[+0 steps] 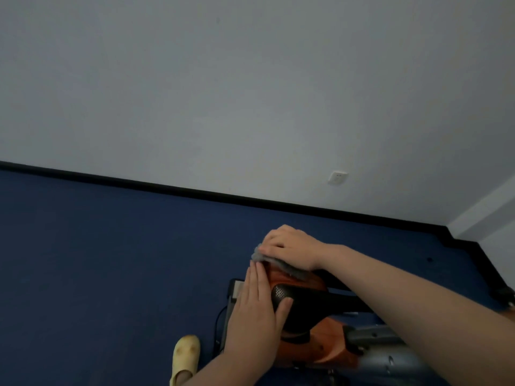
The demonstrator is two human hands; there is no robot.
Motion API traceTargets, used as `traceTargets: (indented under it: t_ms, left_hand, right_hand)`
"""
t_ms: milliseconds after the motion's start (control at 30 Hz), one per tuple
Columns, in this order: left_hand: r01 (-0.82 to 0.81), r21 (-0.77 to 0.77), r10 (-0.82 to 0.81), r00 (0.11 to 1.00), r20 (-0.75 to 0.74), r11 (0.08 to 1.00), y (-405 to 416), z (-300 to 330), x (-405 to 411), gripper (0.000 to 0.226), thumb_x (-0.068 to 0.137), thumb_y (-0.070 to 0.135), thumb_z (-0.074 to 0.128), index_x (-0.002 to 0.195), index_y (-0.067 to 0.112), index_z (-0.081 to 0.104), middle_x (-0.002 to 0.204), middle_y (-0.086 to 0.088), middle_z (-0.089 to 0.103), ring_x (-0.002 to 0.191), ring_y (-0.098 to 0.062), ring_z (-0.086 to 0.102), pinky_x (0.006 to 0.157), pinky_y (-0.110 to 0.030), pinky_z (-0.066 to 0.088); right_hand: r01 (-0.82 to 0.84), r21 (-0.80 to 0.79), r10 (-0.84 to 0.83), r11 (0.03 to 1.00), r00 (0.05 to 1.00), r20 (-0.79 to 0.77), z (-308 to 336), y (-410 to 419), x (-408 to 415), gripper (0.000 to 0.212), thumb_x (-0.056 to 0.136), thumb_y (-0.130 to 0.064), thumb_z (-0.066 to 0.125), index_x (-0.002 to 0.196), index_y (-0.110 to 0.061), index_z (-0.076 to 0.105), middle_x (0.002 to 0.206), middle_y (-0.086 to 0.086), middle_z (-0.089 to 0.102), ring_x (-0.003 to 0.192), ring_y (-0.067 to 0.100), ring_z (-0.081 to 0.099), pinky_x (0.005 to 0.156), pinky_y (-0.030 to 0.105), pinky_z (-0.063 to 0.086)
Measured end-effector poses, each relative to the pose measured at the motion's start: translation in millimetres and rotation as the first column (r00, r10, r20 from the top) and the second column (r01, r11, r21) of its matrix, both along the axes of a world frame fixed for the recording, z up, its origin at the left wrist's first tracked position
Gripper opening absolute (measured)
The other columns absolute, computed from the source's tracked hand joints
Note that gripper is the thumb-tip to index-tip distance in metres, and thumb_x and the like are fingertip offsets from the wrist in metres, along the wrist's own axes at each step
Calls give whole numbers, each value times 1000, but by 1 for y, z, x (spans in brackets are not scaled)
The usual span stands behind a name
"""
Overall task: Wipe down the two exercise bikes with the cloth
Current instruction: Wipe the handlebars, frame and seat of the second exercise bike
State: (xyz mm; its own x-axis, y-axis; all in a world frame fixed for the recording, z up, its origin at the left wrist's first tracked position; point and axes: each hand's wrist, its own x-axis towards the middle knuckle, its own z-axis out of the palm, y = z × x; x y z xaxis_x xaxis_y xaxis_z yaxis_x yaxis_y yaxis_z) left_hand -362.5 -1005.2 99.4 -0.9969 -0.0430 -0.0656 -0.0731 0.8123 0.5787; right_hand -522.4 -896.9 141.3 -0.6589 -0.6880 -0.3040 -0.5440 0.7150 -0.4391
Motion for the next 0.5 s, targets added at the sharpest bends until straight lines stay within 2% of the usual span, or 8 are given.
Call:
traceTargets:
  t_ms: [100,200,267,367,433,500]
  left_hand:
    - [-3,-48,4,1000,31,999,1,-1,-1,85,93,66,19,145,19,-30,155,5,-30,146,-8,-14,111,-19,-4]
    - [8,-76,-7,1000,16,997,-1,-1,0,84,93,65,18,138,19,-36,151,5,-33,139,-3,-22,110,-18,-7]
    - [15,-90,-15,1000,6,996,-3,-2,1,81,94,64,16,134,20,-39,148,5,-35,137,-3,-24,110,-17,-9]
    - [37,-61,-39,999,-30,997,-3,-2,-1,78,94,63,16,136,23,-38,147,10,-36,142,-4,-21,110,-16,-12]
    - [55,-24,-57,997,-58,998,-4,-1,-2,75,95,62,18,136,30,-37,147,16,-34,141,1,-20,108,-13,-12]
    - [64,14,-62,995,-80,998,-5,0,-2,73,95,61,21,136,38,-34,148,22,-30,139,6,-19,104,-9,-15]
  right_hand:
    - [114,73,-120,991,989,91,2,-4,-14,44,98,-54,34,106,-29,70,121,-3,64,114,17,54,102,35,37]
    - [183,165,-197,969,977,78,3,-16,-16,38,87,-60,38,84,-40,70,107,-6,70,98,15,58,88,36,46]
    - [176,95,-174,980,984,-26,-3,-13,-2,44,76,-70,33,83,-43,68,100,-15,66,94,11,53,80,36,46]
    - [105,-91,-119,990,979,-167,-11,6,17,56,81,-79,25,104,-44,62,113,-23,55,106,5,43,83,34,41]
    - [235,-139,-246,962,967,-71,-9,16,15,48,88,-71,27,111,-44,59,119,-20,55,111,6,46,88,36,42]
    - [439,-137,-431,888,898,82,-7,18,11,41,96,-61,29,115,-41,60,123,-12,60,114,14,53,94,38,43]
